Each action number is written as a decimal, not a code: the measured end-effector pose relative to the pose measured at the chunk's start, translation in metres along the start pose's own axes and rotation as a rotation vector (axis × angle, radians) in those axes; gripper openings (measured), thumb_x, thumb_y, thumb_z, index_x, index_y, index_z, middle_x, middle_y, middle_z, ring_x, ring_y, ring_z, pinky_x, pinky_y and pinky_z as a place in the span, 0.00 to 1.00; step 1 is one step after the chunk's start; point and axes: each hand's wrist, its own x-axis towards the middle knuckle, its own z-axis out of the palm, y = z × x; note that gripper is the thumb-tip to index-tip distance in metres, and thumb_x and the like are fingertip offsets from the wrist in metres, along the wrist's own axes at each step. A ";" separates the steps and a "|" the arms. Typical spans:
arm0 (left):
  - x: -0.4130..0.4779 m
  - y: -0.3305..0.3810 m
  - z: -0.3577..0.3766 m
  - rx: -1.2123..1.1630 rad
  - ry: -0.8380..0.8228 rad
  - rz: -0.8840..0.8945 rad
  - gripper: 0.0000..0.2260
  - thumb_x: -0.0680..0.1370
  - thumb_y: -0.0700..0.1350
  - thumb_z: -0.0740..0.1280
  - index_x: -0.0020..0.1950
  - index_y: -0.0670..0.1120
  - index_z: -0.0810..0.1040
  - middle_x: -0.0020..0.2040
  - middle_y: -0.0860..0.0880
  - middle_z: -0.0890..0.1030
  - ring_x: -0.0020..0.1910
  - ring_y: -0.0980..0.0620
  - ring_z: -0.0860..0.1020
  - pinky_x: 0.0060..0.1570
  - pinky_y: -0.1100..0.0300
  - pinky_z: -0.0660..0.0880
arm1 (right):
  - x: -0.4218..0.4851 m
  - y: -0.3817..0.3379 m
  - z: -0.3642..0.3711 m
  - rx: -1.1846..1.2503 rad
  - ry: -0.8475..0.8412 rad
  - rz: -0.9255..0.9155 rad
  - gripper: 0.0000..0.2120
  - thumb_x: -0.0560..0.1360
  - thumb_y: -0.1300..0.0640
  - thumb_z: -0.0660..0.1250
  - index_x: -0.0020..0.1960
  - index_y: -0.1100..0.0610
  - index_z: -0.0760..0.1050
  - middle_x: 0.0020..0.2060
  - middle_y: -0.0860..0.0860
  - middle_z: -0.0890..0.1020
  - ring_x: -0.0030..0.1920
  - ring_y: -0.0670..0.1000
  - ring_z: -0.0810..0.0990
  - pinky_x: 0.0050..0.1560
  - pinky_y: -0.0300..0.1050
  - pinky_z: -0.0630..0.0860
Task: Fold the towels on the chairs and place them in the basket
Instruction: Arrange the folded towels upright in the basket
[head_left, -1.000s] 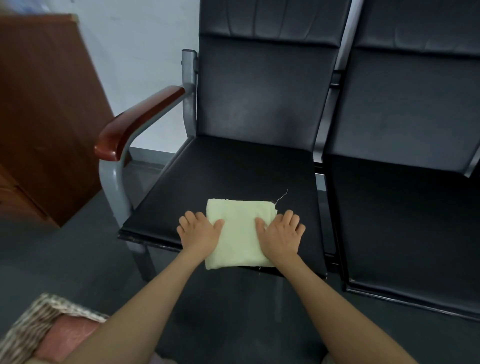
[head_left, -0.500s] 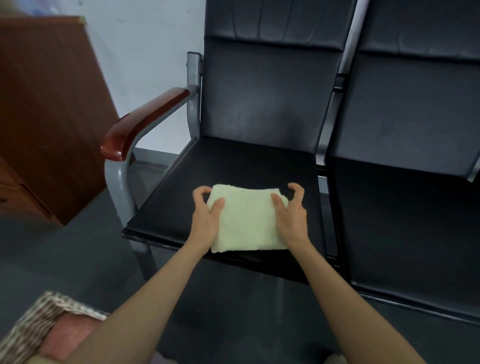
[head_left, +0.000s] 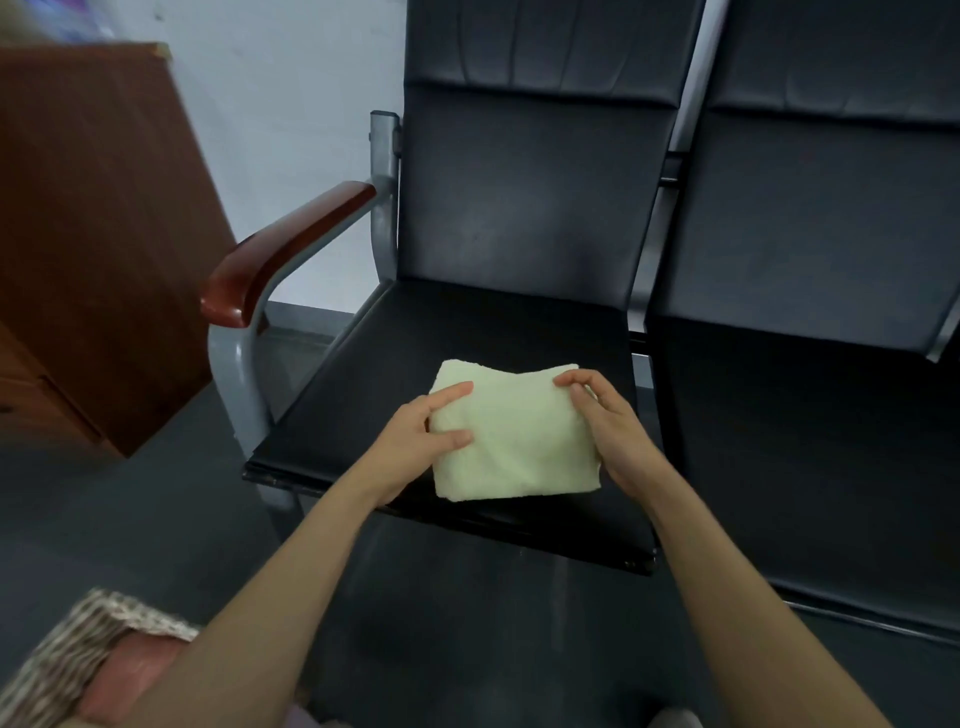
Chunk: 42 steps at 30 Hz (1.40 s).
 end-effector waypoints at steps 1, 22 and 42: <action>-0.001 0.000 -0.002 0.020 -0.005 -0.001 0.26 0.73 0.36 0.72 0.66 0.57 0.73 0.65 0.50 0.73 0.63 0.54 0.74 0.64 0.56 0.72 | -0.004 -0.004 -0.007 0.024 -0.099 0.023 0.06 0.79 0.55 0.62 0.53 0.48 0.76 0.49 0.43 0.76 0.48 0.46 0.75 0.46 0.39 0.73; -0.006 0.010 0.030 0.946 0.189 0.188 0.25 0.79 0.49 0.64 0.75 0.50 0.62 0.50 0.51 0.64 0.49 0.53 0.66 0.47 0.63 0.64 | -0.013 0.005 -0.024 -0.627 0.087 -0.269 0.14 0.72 0.52 0.72 0.56 0.47 0.75 0.44 0.46 0.73 0.45 0.45 0.74 0.47 0.42 0.75; -0.040 0.035 0.092 0.124 0.562 0.066 0.19 0.82 0.45 0.58 0.70 0.44 0.56 0.58 0.49 0.72 0.53 0.53 0.73 0.51 0.60 0.68 | -0.039 0.017 -0.010 0.044 0.161 -0.107 0.08 0.78 0.54 0.59 0.56 0.54 0.66 0.43 0.46 0.75 0.43 0.47 0.75 0.37 0.40 0.71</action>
